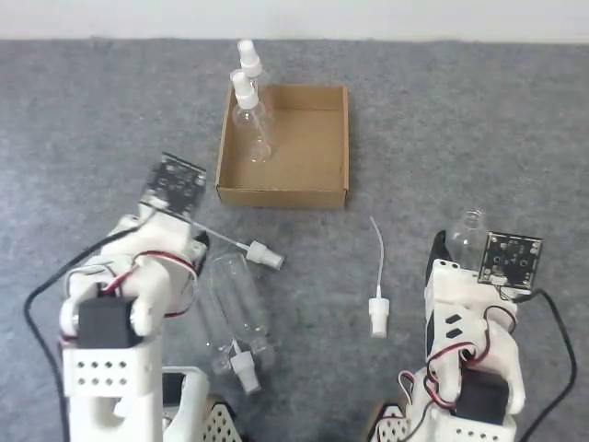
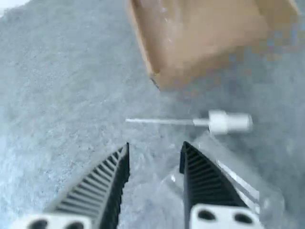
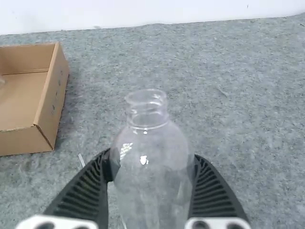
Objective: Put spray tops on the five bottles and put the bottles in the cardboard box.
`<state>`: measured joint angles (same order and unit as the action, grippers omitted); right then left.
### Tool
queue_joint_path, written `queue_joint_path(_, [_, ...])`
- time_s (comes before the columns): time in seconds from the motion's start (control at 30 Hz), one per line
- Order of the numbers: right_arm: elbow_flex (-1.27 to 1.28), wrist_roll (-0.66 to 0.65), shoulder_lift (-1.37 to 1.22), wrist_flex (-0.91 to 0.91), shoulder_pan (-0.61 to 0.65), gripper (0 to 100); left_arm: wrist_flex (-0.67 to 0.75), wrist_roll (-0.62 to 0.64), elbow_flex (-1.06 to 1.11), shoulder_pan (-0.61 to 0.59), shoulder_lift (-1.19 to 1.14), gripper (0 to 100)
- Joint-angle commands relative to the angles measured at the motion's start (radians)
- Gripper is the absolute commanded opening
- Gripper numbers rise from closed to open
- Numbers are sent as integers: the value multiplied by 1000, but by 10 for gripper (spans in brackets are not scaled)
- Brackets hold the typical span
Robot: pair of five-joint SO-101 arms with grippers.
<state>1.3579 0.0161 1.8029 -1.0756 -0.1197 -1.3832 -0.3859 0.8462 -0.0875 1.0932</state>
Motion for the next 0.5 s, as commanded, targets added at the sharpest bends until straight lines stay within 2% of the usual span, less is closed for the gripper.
queue_joint_path(0.0, [-3, 5, 10, 24, -12, 60, -60, -68, -51, 69, -17, 159])
queue_joint_path(0.17, [-3, 5, 10, 24, -12, 59, -63, -114, -58, 126, -72, 159])
queue_joint_path(0.47, [2, 5, 10, 24, -10, 59, -66, -230, -208, 146, -454, 159])
